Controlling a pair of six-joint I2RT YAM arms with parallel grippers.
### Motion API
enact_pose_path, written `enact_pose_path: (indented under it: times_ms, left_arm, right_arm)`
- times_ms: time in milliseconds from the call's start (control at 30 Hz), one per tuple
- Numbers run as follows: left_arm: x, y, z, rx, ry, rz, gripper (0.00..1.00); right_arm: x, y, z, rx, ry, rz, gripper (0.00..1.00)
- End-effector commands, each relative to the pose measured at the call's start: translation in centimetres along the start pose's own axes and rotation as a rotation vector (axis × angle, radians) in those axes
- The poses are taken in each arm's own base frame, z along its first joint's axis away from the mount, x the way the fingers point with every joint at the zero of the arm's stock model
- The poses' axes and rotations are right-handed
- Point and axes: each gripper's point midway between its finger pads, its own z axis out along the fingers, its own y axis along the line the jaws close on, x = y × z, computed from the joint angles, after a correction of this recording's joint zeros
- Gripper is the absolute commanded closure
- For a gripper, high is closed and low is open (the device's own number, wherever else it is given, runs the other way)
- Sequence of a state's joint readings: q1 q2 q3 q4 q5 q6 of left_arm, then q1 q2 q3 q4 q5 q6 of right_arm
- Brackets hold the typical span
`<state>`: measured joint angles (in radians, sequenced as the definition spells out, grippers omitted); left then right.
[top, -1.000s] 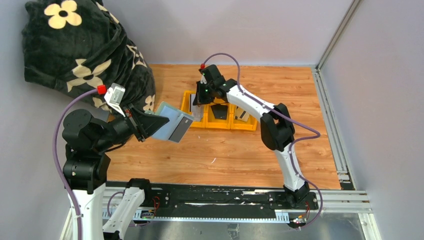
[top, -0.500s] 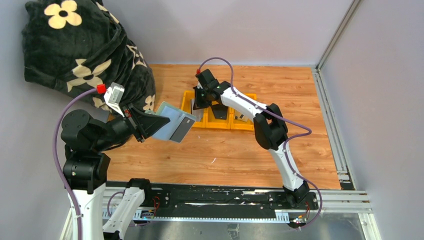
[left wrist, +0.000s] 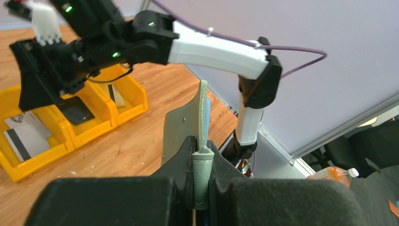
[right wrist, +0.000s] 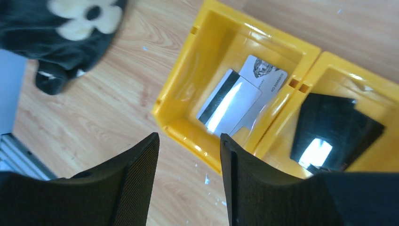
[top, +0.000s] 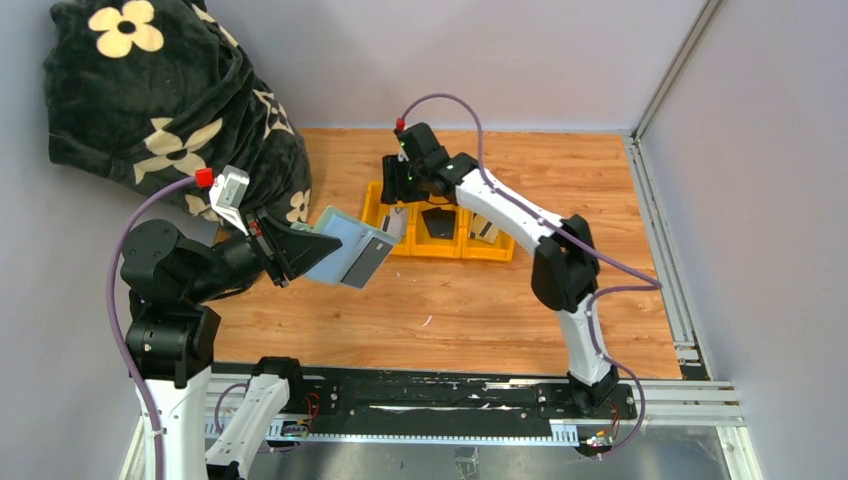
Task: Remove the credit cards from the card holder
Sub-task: Place the credit card in the storage box, then remove the credit card from the card holder.
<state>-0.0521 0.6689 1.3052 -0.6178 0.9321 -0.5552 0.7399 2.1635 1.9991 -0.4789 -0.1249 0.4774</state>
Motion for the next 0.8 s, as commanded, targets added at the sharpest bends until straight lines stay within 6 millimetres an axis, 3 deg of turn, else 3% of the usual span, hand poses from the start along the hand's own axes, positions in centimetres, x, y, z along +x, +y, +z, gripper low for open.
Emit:
enact_pose_path:
  times_ms: [0, 67, 100, 200, 333, 433, 500, 600, 767]
  left_arm:
    - [-0.6, -2.0, -0.5, 0.066, -0.018, 0.052, 1.0]
    - [-0.4, -2.2, -0.6, 0.083, -0.007, 0.053, 1.0]
    - [-0.1, -2.3, -0.5, 0.094, 0.003, 0.049, 1.0]
    - [0.4, -2.5, -0.6, 0.121, 0.02, 0.057, 1.0]
    - [1.3, -2.6, -0.7, 0.157, 0.041, 0.07, 1.0]
    - [1.9, -2.6, -0.7, 0.18, 0.061, 0.075, 1.0]
    - [2.3, -2.5, -0.7, 0.188, 0.073, 0.071, 1.0]
    - [2.7, -2.5, -0.7, 0.201, 0.085, 0.069, 1.0]
    - [3.1, -3.0, -1.0, 0.228, 0.102, 0.074, 1.0]
  right_arm:
    - [-4.9, 3.4, -8.5, -0.071, -0.182, -0.084, 0.45]
    - [-6.0, 5.8, -12.5, -0.185, -0.243, -0.16, 0.4]
    - [-6.9, 7.4, -15.6, -0.261, -0.294, -0.213, 0.37]
    - [-5.9, 11.0, -21.6, -0.476, -0.334, -0.337, 0.29]
    - [-2.6, 15.8, -31.6, -0.846, -0.375, -0.499, 0.21]
    - [0.9, 18.4, -36.0, -1.065, -0.339, -0.58, 0.19]
    - [2.6, 19.5, -37.4, -1.13, -0.311, -0.622, 0.18]
    - [4.4, 20.7, -37.7, -1.17, -0.27, -0.663, 0.17]
    - [6.4, 21.7, -35.7, -1.156, -0.18, -0.686, 0.16]
